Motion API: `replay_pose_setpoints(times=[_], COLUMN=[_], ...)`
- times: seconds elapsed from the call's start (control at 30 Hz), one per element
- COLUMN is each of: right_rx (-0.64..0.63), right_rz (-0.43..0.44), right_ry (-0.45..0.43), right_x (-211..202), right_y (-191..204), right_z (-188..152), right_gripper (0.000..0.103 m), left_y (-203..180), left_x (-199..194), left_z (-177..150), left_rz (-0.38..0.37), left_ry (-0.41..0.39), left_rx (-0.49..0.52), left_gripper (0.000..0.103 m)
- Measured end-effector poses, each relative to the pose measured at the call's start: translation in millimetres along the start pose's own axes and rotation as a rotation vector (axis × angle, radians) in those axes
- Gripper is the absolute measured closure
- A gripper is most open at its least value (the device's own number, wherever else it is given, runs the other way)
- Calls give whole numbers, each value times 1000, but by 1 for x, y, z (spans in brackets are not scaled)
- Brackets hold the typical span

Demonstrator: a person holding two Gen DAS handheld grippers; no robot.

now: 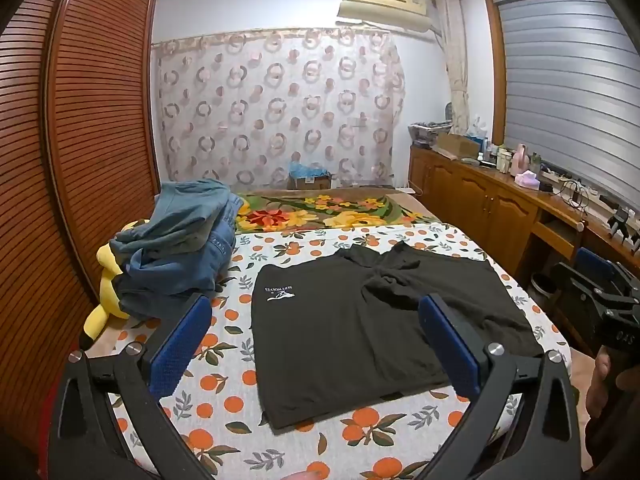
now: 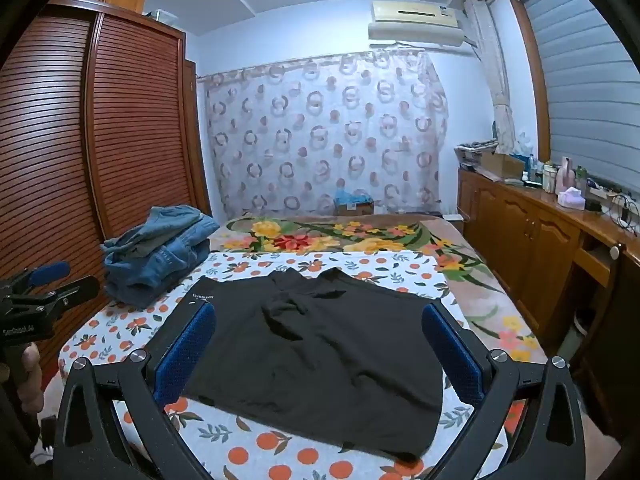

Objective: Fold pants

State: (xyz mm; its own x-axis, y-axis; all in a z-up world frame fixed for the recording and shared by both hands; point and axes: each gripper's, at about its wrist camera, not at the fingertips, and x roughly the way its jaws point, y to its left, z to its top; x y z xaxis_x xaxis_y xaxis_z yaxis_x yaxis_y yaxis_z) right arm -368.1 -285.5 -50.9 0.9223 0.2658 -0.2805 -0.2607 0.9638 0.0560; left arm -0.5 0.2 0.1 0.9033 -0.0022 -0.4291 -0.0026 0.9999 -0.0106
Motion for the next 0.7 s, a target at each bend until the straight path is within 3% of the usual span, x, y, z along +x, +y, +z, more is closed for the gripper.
replay_pose_setpoints(times=[0.7], right_rx=[3], right_rz=[1], right_ry=[-9], right_x=[-4], right_y=[4], right_z=[-3], right_gripper=[0], left_y=[0], left_x=[0], left_z=[0], left_rz=[2], left_ry=[7], left_rx=[3], left_gripper=[0])
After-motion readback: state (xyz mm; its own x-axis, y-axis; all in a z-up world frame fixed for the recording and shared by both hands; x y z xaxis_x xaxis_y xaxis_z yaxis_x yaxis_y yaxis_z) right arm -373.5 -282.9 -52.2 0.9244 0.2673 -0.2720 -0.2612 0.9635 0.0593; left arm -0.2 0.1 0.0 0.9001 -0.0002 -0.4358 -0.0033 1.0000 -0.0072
